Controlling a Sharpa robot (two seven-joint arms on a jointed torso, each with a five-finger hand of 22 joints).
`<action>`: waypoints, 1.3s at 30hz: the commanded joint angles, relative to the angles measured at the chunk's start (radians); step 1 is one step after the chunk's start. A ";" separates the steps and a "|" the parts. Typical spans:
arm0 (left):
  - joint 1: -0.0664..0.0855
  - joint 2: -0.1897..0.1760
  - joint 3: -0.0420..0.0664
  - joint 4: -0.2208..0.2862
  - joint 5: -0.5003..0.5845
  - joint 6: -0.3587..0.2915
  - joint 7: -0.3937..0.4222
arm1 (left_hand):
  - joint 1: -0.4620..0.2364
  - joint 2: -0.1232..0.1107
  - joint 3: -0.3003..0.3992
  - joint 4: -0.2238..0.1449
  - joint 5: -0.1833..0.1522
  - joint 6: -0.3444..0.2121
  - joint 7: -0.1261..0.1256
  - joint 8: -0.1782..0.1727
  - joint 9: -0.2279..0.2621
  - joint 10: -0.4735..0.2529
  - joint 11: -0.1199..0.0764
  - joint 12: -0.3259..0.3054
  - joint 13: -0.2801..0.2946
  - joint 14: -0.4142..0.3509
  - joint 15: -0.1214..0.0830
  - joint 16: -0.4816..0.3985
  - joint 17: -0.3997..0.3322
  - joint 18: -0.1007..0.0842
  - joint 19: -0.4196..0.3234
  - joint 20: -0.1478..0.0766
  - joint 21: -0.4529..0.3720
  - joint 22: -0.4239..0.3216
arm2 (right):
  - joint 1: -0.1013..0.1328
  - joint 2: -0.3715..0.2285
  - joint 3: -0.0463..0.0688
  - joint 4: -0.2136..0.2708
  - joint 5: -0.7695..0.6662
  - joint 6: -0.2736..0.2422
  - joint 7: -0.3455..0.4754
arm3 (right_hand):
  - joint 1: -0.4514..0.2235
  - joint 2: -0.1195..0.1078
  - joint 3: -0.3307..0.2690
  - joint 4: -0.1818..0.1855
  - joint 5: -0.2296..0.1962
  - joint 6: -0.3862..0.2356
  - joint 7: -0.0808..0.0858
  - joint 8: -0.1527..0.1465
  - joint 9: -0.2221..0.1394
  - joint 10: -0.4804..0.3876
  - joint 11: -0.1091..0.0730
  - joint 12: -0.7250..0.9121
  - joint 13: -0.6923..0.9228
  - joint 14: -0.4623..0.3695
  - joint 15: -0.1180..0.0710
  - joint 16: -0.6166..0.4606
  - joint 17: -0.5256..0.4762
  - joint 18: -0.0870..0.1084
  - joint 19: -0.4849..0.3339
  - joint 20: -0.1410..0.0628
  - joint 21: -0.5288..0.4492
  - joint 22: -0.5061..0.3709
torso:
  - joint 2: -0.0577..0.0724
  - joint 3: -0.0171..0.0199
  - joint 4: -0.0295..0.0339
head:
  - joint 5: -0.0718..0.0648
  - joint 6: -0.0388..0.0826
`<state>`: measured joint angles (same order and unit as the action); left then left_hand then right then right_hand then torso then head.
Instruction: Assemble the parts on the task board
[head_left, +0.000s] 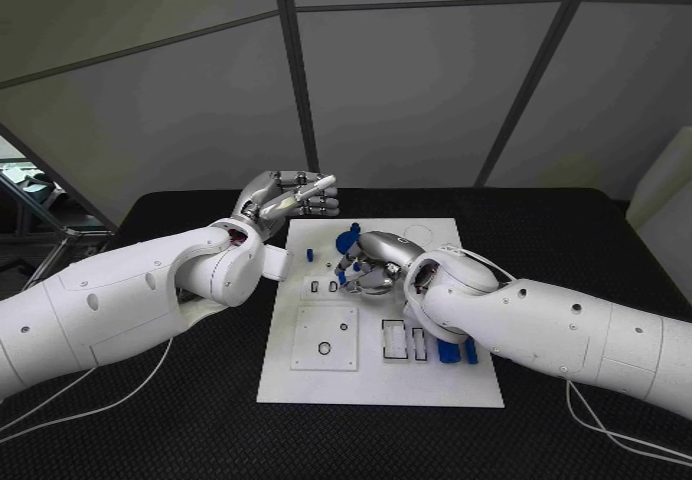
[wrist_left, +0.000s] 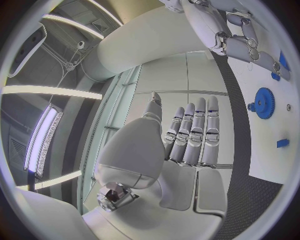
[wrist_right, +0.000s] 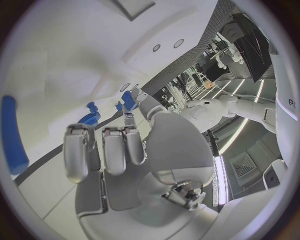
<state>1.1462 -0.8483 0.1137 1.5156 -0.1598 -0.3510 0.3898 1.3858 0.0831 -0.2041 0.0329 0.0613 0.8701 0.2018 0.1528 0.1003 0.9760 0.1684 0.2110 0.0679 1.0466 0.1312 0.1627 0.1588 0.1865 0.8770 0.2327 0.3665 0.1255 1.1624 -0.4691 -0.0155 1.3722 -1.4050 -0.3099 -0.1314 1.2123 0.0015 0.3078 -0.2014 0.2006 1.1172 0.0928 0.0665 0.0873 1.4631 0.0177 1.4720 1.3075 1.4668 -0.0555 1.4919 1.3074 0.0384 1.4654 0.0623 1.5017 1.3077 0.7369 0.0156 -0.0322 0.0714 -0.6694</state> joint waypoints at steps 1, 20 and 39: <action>0.001 0.002 0.001 0.000 0.003 0.014 0.000 | -0.001 0.009 -0.004 -0.001 -0.001 -0.002 0.002 -0.005 -0.001 -0.003 0.000 -0.007 0.001 -0.009 0.001 -0.007 0.002 -0.005 -0.003 0.005 -0.006 -0.001 | 0.001 0.005 0.000 -0.005 -0.034 0.009 -0.023 | -0.012 0.001 0.000 0.002 -0.006 0.004 0.003 0.003 0.002 0.039 -0.002 -0.006 0.153 0.068 0.000 0.000 0.098 -0.003 0.003 -0.005 -0.003 0.106 | 0.000 0.0000 -0.0004 | 0.001 0.000; 0.001 0.006 0.001 -0.005 0.003 0.015 -0.002 | -0.001 0.009 -0.004 -0.001 -0.001 -0.002 0.002 -0.005 -0.001 -0.003 0.000 -0.007 0.001 -0.009 0.001 -0.007 0.002 -0.005 -0.003 0.005 -0.006 -0.001 | -0.005 0.030 -0.005 -0.043 -0.041 0.024 -0.019 | -0.020 -0.003 -0.003 0.003 -0.009 0.002 0.003 0.000 0.002 0.038 -0.002 -0.007 0.152 0.068 0.001 0.000 0.097 -0.002 0.001 -0.004 -0.005 0.102 | 0.000 0.0003 -0.0011 | 0.006 -0.009; 0.001 0.008 0.001 -0.009 0.003 0.016 -0.005 | -0.001 0.009 -0.004 -0.001 -0.001 -0.002 0.002 -0.005 -0.001 -0.003 0.000 -0.007 0.001 -0.009 0.001 -0.007 0.002 -0.005 -0.003 0.005 -0.006 -0.001 | -0.014 0.043 -0.006 -0.071 -0.031 0.039 0.000 | -0.031 -0.010 -0.007 0.004 -0.013 -0.007 0.006 -0.004 0.000 0.035 0.001 -0.010 0.149 0.067 0.001 -0.002 0.094 -0.001 -0.002 -0.003 -0.008 0.097 | 0.000 0.0006 -0.0010 | 0.008 -0.014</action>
<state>1.1463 -0.8416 0.1136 1.5064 -0.1583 -0.3459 0.3827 1.3858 0.0831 -0.2040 0.0330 0.0614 0.8701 0.2018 0.1528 0.1003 0.9760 0.1684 0.2110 0.0679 1.0466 0.1312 0.1627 0.1595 0.1864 0.8770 0.2327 0.3665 0.1258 1.1522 -0.4264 -0.0190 1.3036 -1.4382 -0.2933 -0.1393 1.1916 -0.0103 0.3049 -0.1985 0.1908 1.1121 0.0984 0.0606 0.0880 1.4631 0.0178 1.4666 1.3075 1.4668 -0.0555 1.4919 1.3073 0.0383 1.4654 0.0623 1.4980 1.3075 0.7367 0.0160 -0.0335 0.0794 -0.6826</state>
